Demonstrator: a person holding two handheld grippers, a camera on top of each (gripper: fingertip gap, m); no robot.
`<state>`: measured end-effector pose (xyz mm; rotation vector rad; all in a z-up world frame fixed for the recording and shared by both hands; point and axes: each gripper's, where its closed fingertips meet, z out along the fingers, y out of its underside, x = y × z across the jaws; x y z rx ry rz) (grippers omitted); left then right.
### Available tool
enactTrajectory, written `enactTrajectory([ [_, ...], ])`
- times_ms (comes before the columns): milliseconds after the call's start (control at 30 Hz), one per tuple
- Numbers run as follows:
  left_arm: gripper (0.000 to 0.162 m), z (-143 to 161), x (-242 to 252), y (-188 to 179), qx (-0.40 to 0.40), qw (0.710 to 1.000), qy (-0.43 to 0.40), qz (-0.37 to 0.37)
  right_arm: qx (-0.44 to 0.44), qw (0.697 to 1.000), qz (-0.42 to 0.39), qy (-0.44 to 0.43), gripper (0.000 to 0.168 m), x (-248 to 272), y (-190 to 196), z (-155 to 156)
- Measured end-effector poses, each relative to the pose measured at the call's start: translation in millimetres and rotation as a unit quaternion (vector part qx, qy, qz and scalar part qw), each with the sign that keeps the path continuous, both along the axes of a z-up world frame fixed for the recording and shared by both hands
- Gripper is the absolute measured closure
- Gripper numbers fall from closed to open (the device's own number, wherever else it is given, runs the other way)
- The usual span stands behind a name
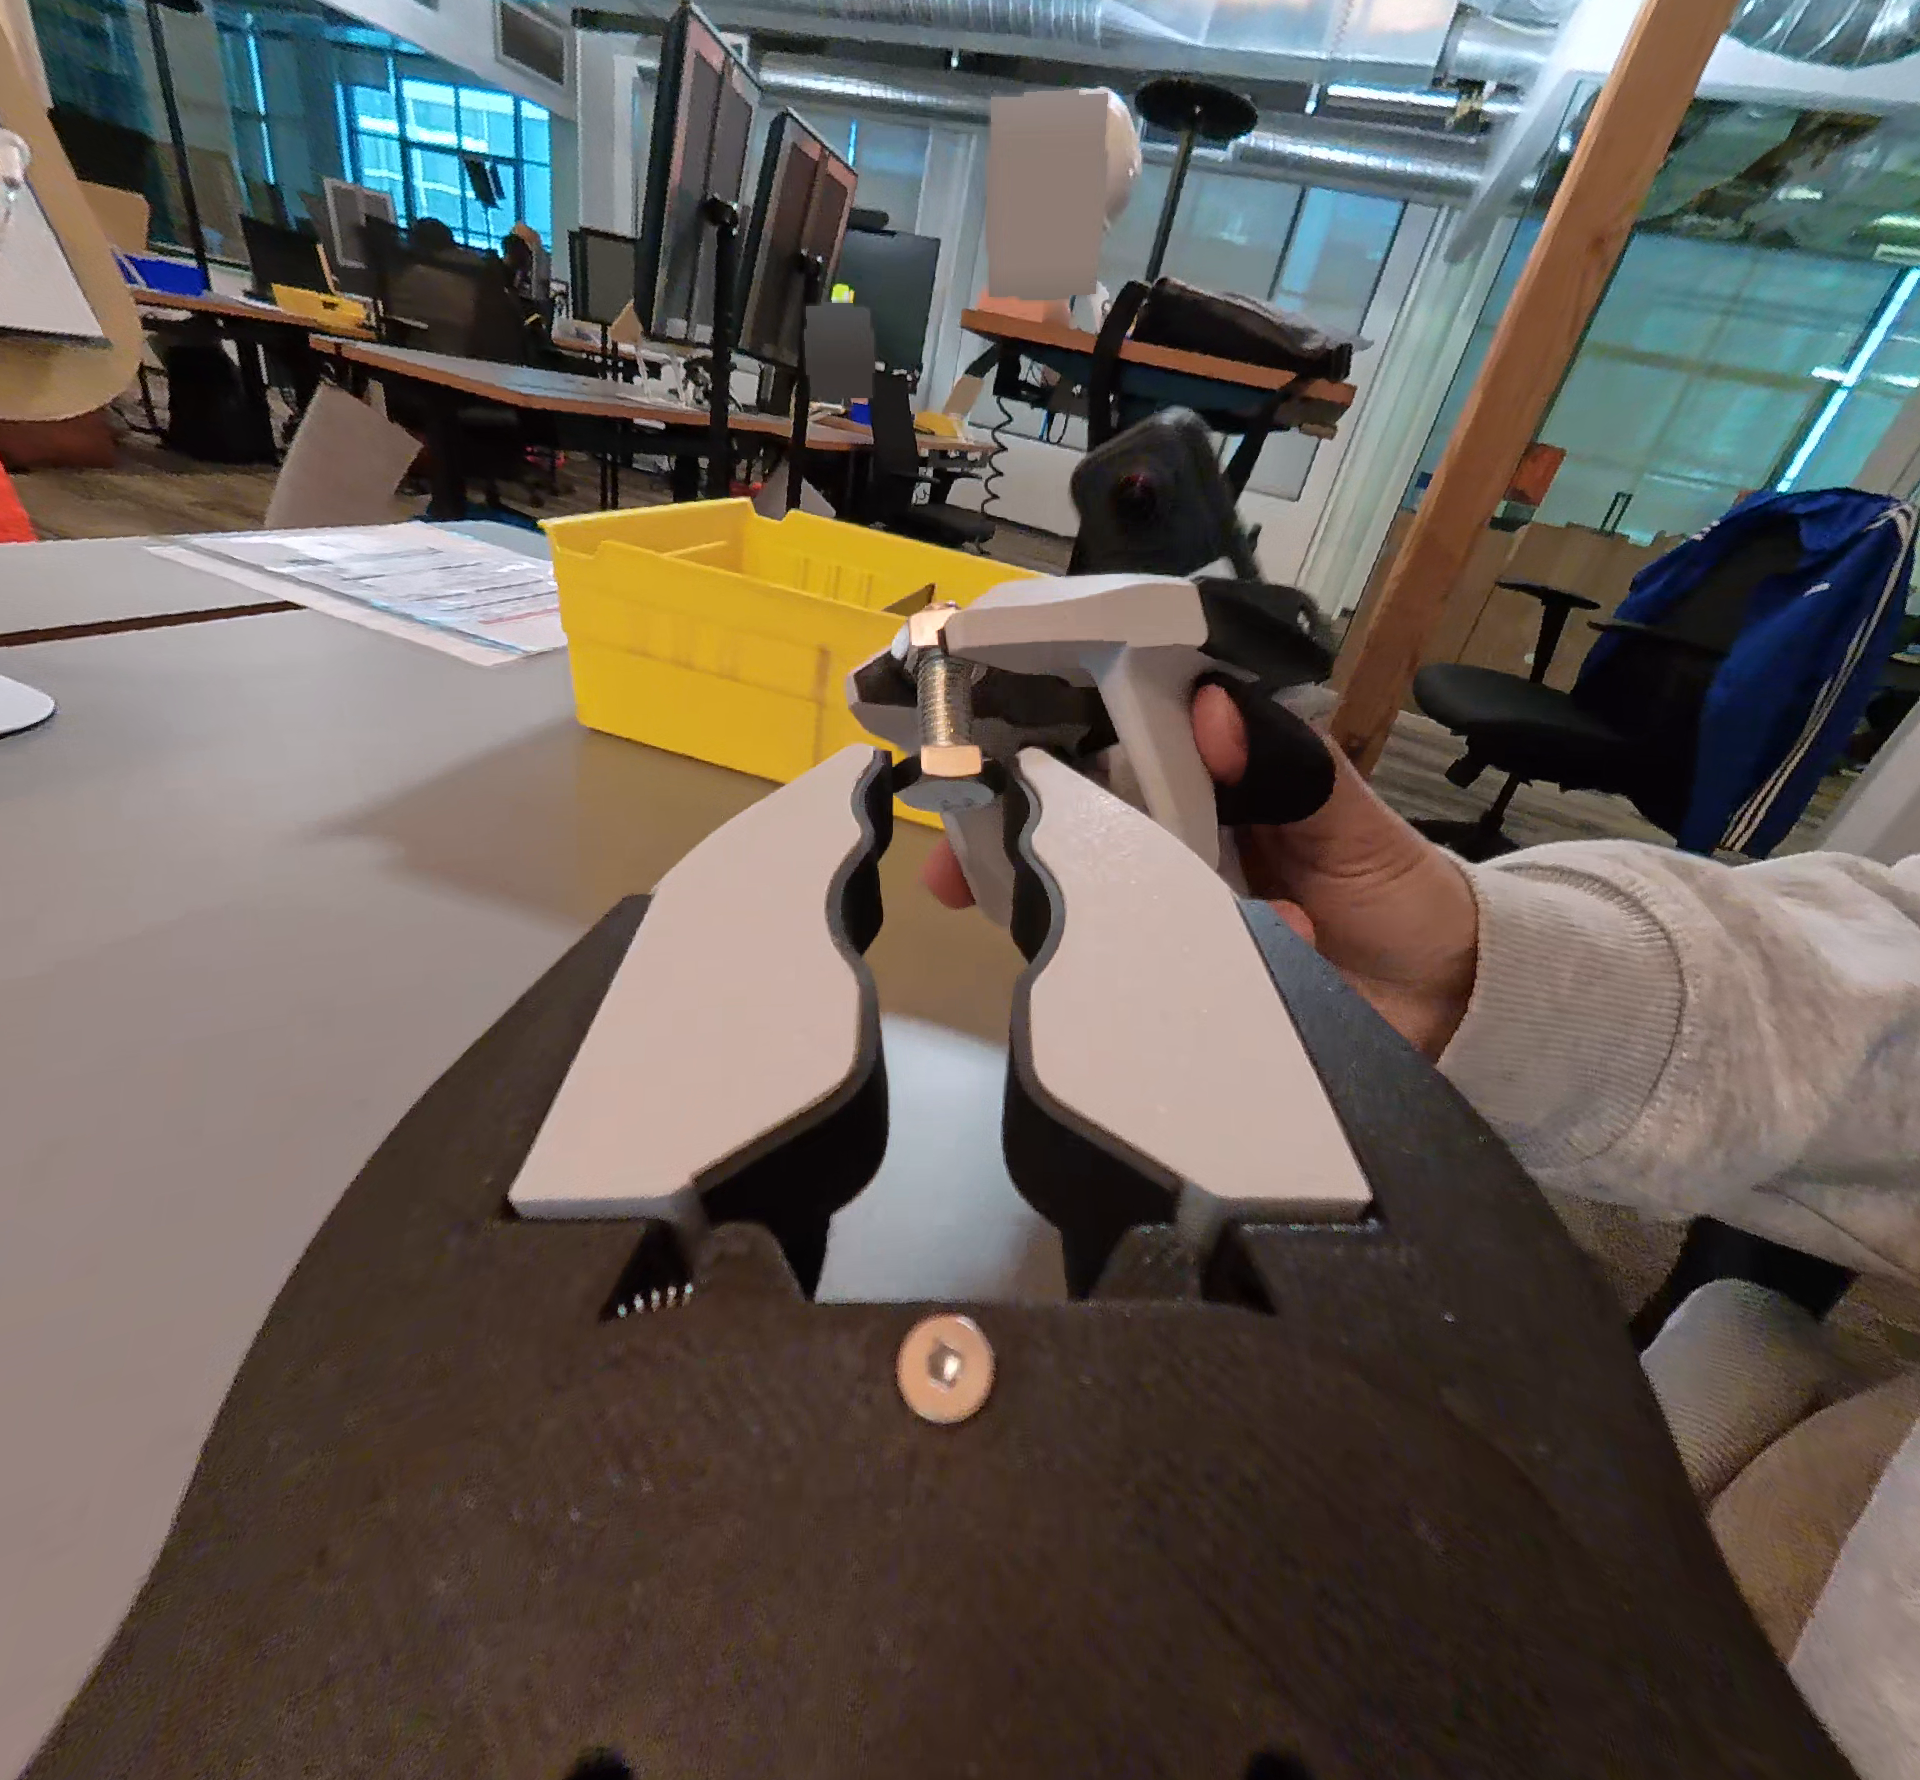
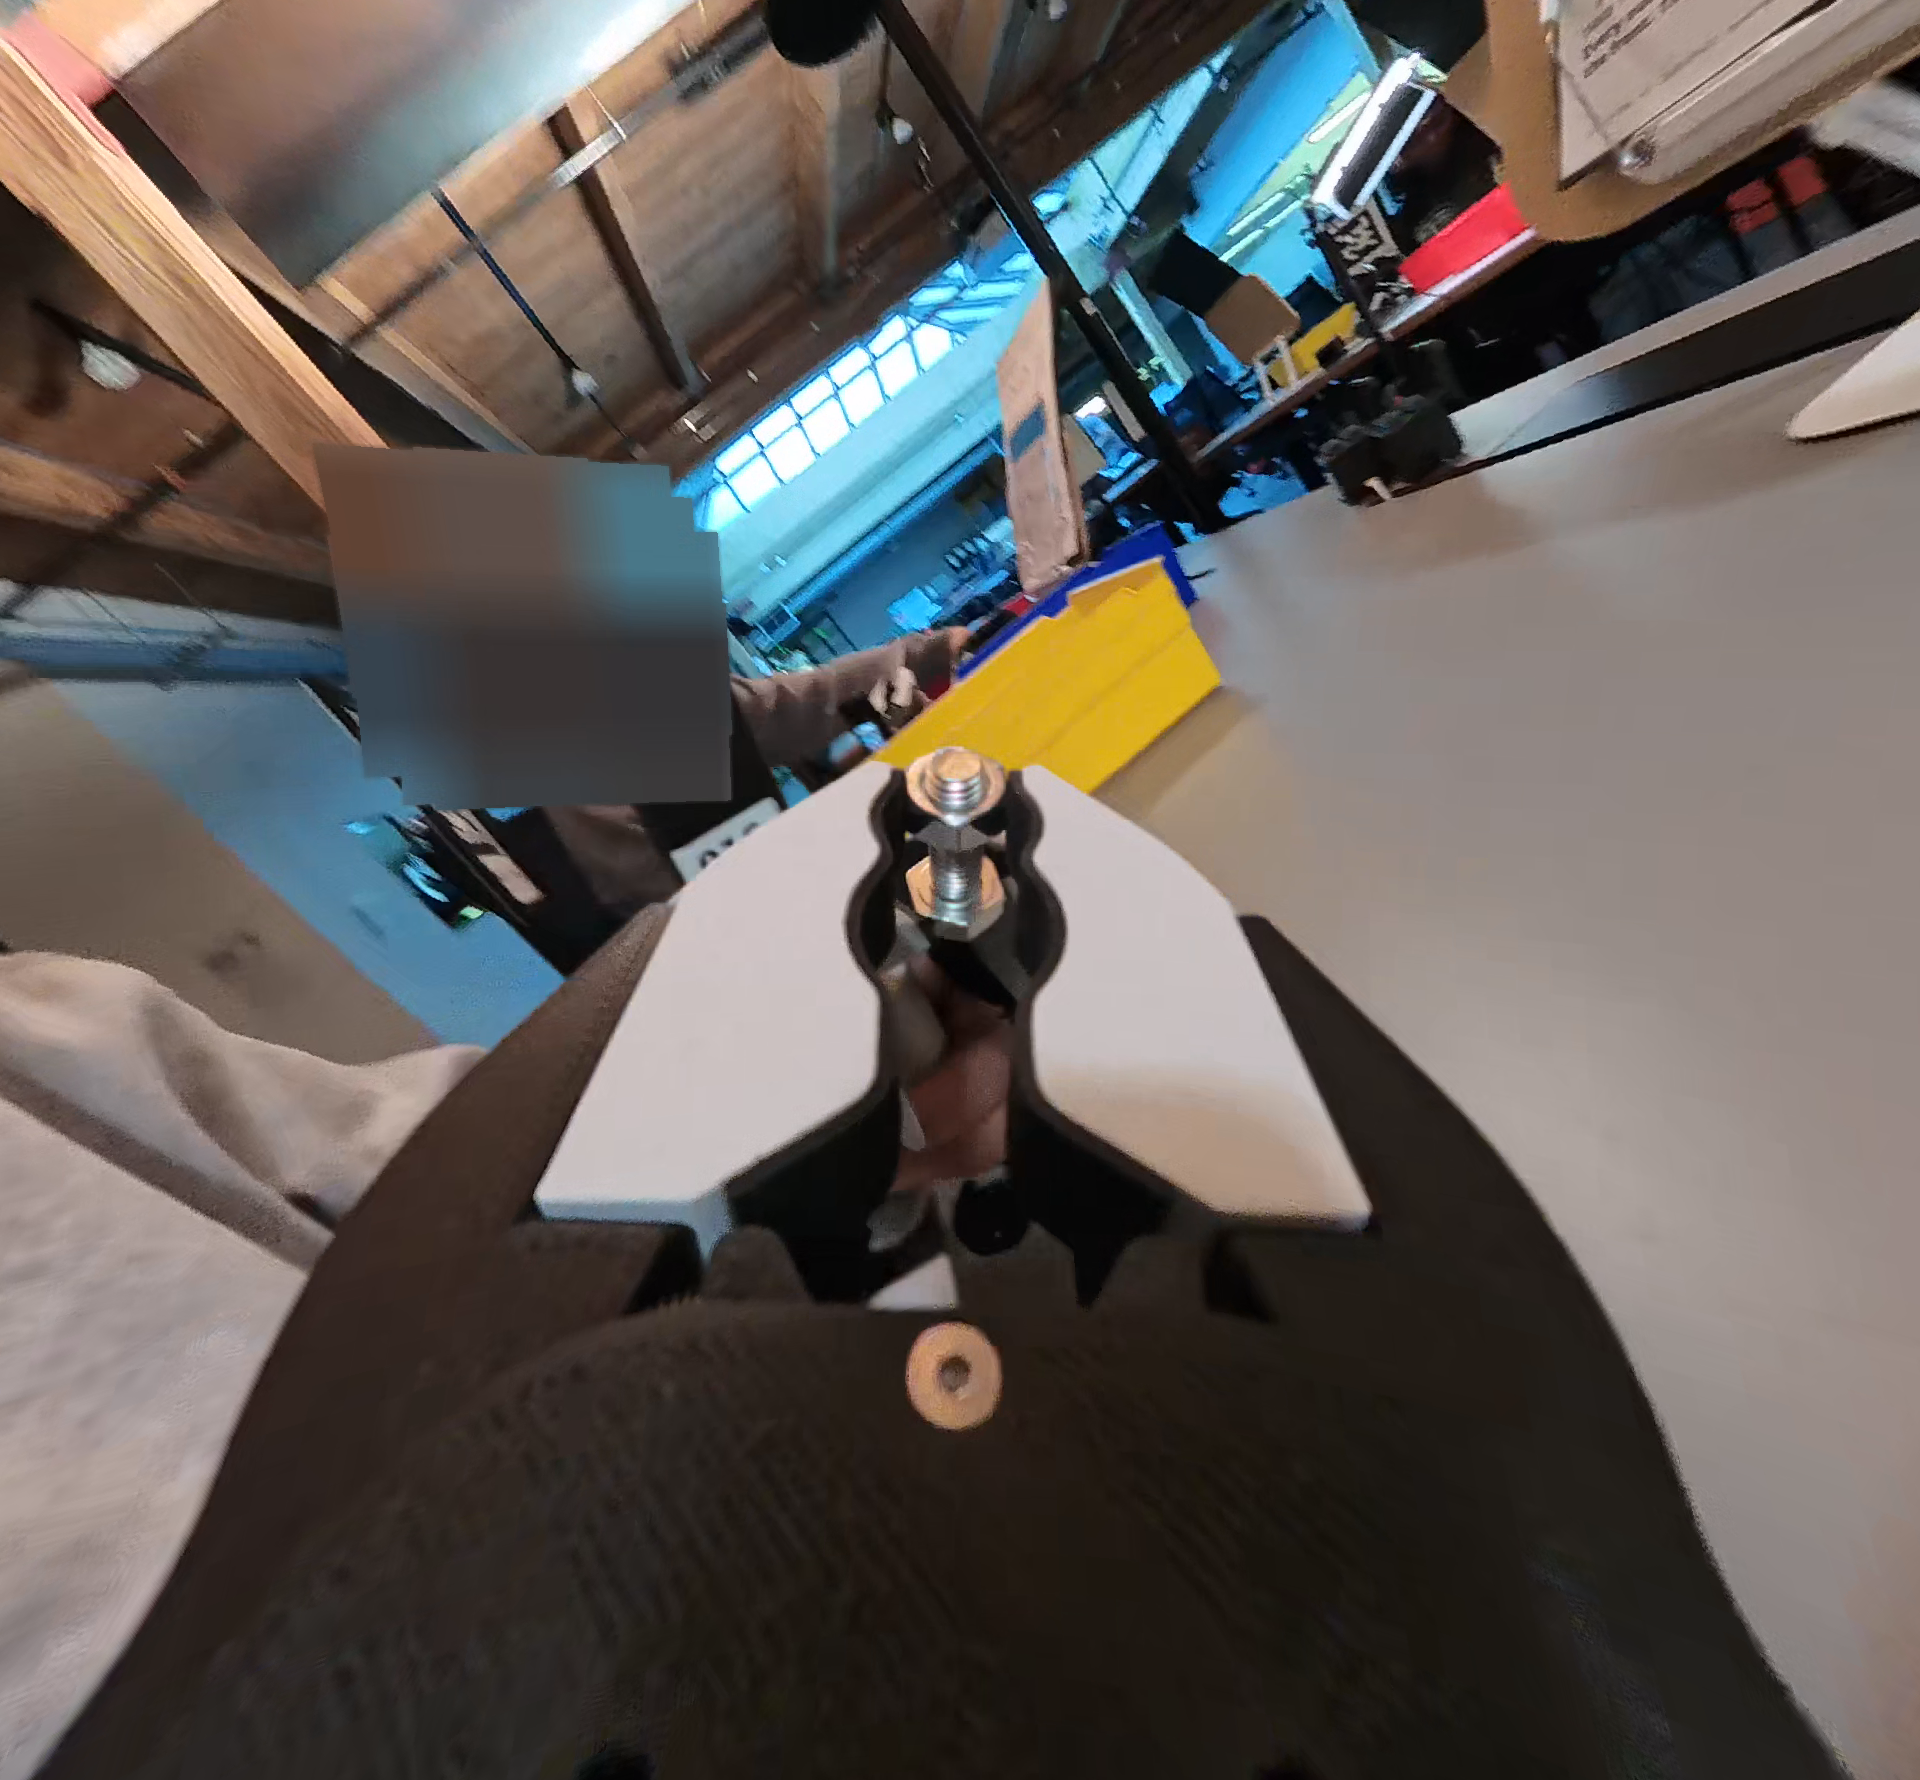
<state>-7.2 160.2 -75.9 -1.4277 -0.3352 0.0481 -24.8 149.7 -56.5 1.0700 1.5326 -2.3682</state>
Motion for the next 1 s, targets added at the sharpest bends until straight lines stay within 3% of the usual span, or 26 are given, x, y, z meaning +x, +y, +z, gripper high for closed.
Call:
enactTrajectory([
  [100, 0.129, -12.5, -2.3, 2.1, -0.032, 0.999, -0.004, -0.002, 0.073, 0.997, -0.01, 0.035, 0.15, 1.9, 0.2, -5.2],
  [300, 0.123, -35.0, 26.0, 10.5, -0.092, 0.988, -0.017, -0.127, 0.232, 0.961, 0.048, 0.142, 0.15, 35.2, 3.6, -24.5],
  [500, 0.124, -36.6, 52.1, 6.7, -0.088, 0.968, -0.051, -0.228, 0.261, 0.943, 0.111, 0.176, 0.15, 56.3, -15.0, -33.5],
  [633, 0.134, -33.6, 56.8, 3.5, -0.078, 0.967, -0.038, -0.239, 0.261, 0.942, 0.117, 0.177, 0.15, 58.3, -19.5, -33.5],
  [1000, 0.132, -32.2, 53.2, 0.2, -0.072, 0.968, -0.036, -0.236, 0.219, 0.955, 0.108, 0.168, 0.15, 56.2, -11.2, -21.2],
])
